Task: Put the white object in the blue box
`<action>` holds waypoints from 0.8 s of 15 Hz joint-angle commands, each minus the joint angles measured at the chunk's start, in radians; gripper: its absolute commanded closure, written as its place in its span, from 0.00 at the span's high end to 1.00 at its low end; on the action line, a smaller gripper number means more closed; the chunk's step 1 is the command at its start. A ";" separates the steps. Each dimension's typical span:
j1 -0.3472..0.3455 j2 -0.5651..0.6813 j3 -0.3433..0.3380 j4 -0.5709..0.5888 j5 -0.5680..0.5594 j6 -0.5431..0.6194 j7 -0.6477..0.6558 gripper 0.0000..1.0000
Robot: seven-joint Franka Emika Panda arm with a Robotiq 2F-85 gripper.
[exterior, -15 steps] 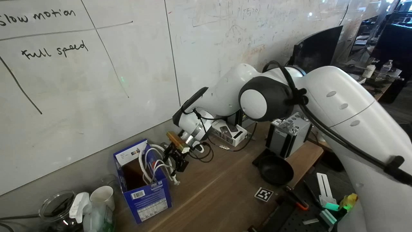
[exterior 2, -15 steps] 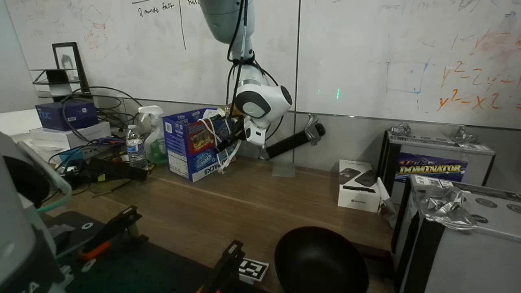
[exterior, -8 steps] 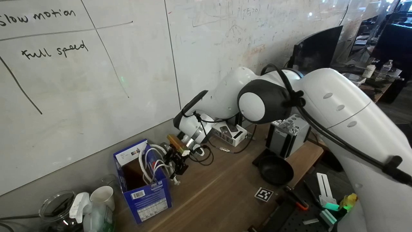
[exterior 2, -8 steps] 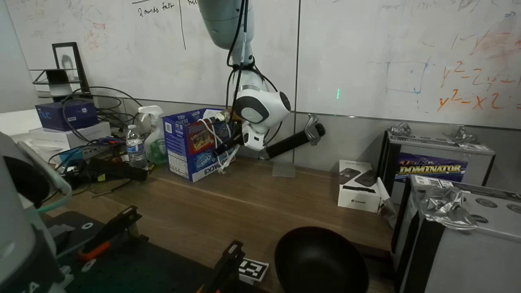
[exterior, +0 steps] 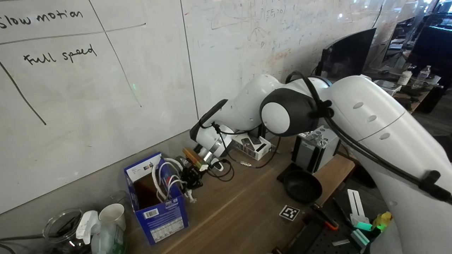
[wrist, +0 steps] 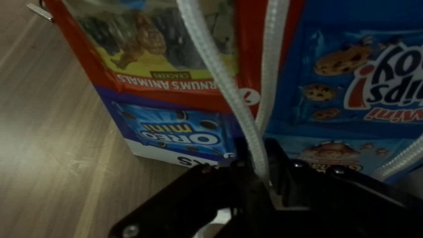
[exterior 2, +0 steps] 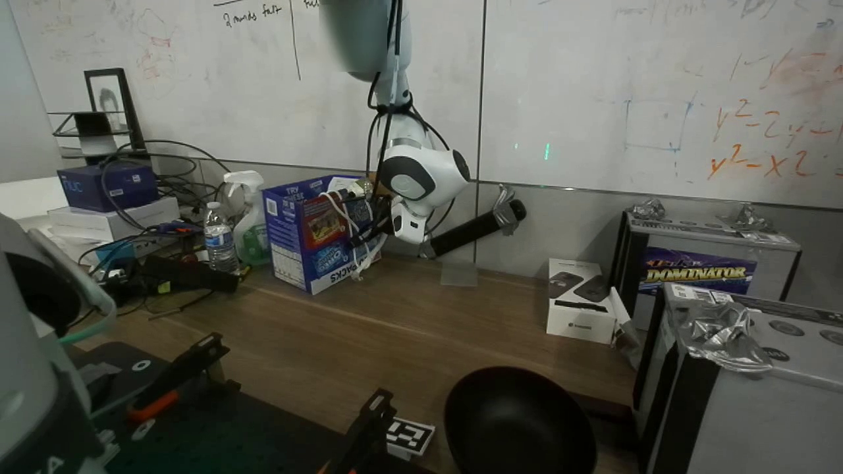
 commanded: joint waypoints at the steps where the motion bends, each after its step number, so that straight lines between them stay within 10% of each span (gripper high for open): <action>1: -0.003 -0.007 0.000 0.034 -0.008 -0.074 -0.015 0.02; 12: 0.030 -0.209 0.003 -0.018 -0.010 -0.146 -0.112 0.04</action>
